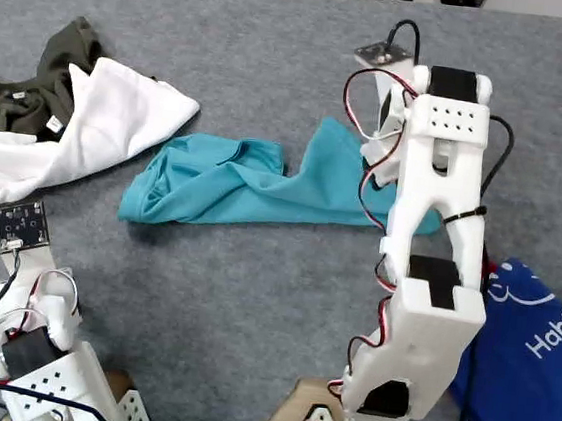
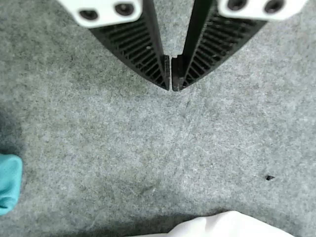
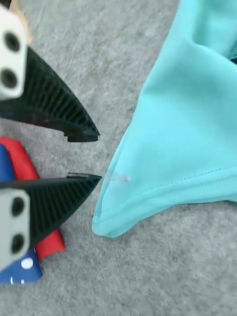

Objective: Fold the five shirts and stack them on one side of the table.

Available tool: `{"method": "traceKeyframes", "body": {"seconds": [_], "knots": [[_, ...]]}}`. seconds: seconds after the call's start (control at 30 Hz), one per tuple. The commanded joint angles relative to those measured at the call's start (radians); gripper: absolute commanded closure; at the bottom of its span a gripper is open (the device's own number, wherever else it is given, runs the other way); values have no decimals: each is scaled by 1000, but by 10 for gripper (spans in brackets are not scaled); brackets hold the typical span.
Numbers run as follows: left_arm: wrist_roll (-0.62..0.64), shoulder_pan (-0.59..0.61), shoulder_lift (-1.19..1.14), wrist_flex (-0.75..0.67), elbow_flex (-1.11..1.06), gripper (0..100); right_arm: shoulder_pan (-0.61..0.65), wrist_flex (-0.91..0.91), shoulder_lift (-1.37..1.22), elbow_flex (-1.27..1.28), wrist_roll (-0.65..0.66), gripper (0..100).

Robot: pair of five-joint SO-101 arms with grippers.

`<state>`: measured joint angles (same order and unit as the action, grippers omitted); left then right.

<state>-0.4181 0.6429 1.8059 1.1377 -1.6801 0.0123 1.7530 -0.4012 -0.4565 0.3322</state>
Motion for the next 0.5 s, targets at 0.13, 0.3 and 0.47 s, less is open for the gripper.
{"method": "traceKeyframes", "body": {"seconds": [0.13, 0.3, 0.47], "knots": [[-5, 3, 5, 3, -12, 970, 19, -14, 30, 30, -38, 872], [-5, 3, 5, 3, -12, 970, 15, -14, -16, 21, -37, 872], [-5, 3, 5, 3, -12, 970, 7, -15, -30, 21, -37, 872]]}}
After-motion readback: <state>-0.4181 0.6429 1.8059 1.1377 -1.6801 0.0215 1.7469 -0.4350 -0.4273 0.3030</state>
